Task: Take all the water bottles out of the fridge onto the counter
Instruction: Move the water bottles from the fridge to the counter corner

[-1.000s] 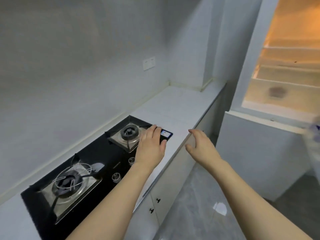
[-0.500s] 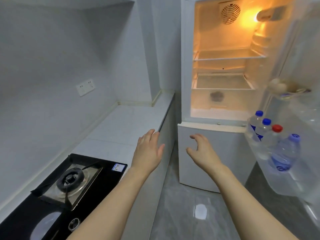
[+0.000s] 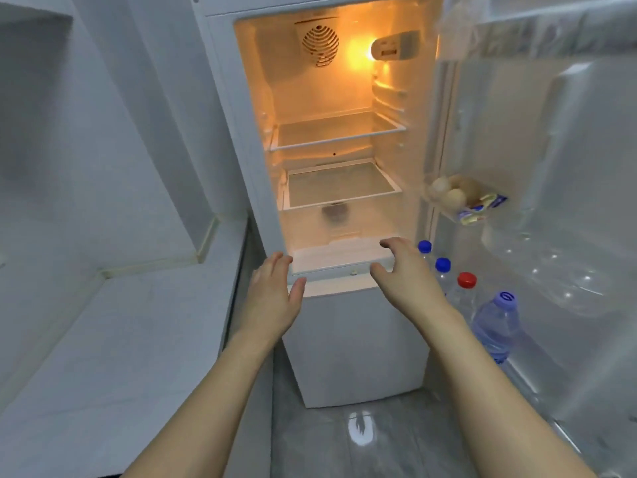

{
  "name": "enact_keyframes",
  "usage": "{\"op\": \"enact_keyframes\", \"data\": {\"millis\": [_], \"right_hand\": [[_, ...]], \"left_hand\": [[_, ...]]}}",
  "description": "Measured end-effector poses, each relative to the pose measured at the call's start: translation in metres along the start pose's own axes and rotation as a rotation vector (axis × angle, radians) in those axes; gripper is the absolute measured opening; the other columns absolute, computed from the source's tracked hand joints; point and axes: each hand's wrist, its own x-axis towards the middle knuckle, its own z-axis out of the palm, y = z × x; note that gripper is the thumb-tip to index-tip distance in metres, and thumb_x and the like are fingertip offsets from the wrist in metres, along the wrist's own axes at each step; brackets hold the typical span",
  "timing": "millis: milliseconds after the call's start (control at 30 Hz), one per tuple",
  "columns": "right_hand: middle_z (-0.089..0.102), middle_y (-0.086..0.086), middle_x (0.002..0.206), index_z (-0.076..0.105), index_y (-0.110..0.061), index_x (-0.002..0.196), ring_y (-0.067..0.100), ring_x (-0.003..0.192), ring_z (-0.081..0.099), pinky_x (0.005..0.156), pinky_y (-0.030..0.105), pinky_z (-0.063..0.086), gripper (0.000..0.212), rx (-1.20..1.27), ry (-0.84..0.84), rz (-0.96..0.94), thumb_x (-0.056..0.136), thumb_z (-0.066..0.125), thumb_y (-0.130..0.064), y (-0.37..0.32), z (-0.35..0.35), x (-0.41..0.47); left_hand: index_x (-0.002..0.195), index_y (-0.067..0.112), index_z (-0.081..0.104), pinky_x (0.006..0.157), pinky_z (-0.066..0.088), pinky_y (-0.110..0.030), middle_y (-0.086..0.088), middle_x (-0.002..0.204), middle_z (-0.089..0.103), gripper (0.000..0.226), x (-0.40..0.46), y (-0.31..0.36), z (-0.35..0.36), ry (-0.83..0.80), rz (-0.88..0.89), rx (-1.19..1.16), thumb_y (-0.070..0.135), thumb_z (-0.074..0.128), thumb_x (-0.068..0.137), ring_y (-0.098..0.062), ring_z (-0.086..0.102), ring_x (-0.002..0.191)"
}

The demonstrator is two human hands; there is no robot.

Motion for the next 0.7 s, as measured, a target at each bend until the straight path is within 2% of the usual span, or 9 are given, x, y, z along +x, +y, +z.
{"op": "enact_keyframes", "data": {"millis": [100,200,500,600,700], "right_hand": [[0.046,0.004,0.142,0.049,-0.011,0.136,0.023,0.126,0.046,0.098,0.030,0.037,0.048,-0.049,0.087,0.041,0.089,0.055,-0.019,0.019,-0.027,0.020],[0.046,0.006,0.141,0.048,-0.013,0.137,0.026,0.126,0.046,0.101,0.037,0.040,0.049,-0.063,0.096,0.137,0.088,0.053,-0.019,0.038,-0.044,0.032],[0.047,0.015,0.134,0.050,-0.005,0.127,0.035,0.115,0.053,0.094,0.042,0.046,0.039,-0.138,-0.051,0.322,0.091,0.049,-0.019,0.083,-0.055,0.056],[0.049,0.016,0.132,0.050,-0.005,0.128,0.034,0.114,0.053,0.094,0.040,0.045,0.040,-0.193,-0.100,0.359,0.091,0.050,-0.019,0.096,-0.050,0.071],[0.057,0.016,0.121,0.054,-0.005,0.123,0.034,0.107,0.056,0.089,0.037,0.046,0.037,-0.293,-0.136,0.373,0.091,0.050,-0.023,0.106,-0.044,0.088]], "left_hand": [[0.136,0.008,0.048,0.111,0.033,-0.039,-0.009,0.147,0.041,0.044,0.034,0.022,0.021,-0.029,0.059,-0.037,0.030,0.053,0.098,-0.027,0.039,0.134],[0.134,0.007,0.049,0.109,0.033,-0.038,-0.008,0.146,0.041,0.043,0.059,0.043,0.040,-0.055,0.121,-0.075,0.029,0.052,0.098,-0.027,0.040,0.133],[0.135,0.012,0.047,0.101,0.035,-0.029,-0.002,0.143,0.044,0.041,0.105,0.081,0.095,-0.219,0.189,-0.151,0.031,0.050,0.099,-0.021,0.046,0.127],[0.137,0.014,0.046,0.100,0.035,-0.027,0.000,0.144,0.044,0.041,0.124,0.085,0.108,-0.299,0.196,-0.137,0.031,0.048,0.100,-0.018,0.046,0.128],[0.137,0.018,0.046,0.097,0.037,-0.027,0.002,0.143,0.046,0.040,0.148,0.089,0.122,-0.381,0.210,-0.115,0.033,0.047,0.100,-0.017,0.049,0.125]]}}
